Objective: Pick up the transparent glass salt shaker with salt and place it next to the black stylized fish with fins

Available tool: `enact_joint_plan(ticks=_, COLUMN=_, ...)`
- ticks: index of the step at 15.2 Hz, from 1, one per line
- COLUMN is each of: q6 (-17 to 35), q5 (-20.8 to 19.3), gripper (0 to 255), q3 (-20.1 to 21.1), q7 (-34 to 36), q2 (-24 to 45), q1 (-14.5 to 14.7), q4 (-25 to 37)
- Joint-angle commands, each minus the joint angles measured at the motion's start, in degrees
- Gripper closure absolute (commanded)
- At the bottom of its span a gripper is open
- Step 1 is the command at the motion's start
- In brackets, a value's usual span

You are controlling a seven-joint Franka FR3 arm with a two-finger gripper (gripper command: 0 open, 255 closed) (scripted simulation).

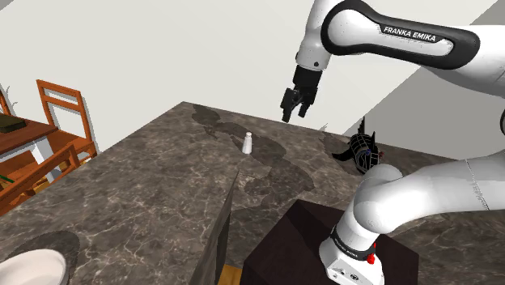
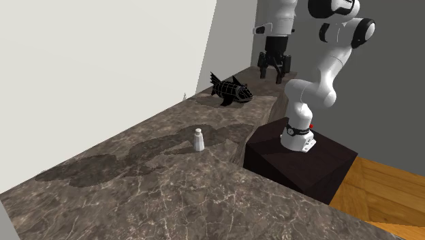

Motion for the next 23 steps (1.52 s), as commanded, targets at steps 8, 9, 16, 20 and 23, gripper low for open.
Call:
enact_joint_plan(ticks=8, q6=15.0, q5=-2.9, gripper=0, q3=-3.7, q7=-6.0, q2=6.7, q1=-0.6, q4=-5.7)
enact_joint_plan(ticks=9, q6=17.1, q5=-3.2, gripper=0, q3=-4.2, q7=-6.8, q2=8.1, q1=-0.7, q4=-6.1)
enact_joint_plan(ticks=16, q6=31.9, q5=-4.4, gripper=0, q3=-8.1, q7=-12.8, q2=19.5, q1=-0.8, q4=-6.8)
enact_joint_plan(ticks=20, q6=39.6, q5=-3.8, gripper=0, q3=-10.3, q7=-16.5, q2=27.4, q1=-0.5, q4=-5.1)
enact_joint_plan(ticks=23, q6=44.8, q5=-2.4, gripper=0, q3=-11.8, q7=-19.8, q2=33.7, q1=-0.1, q4=-2.8)
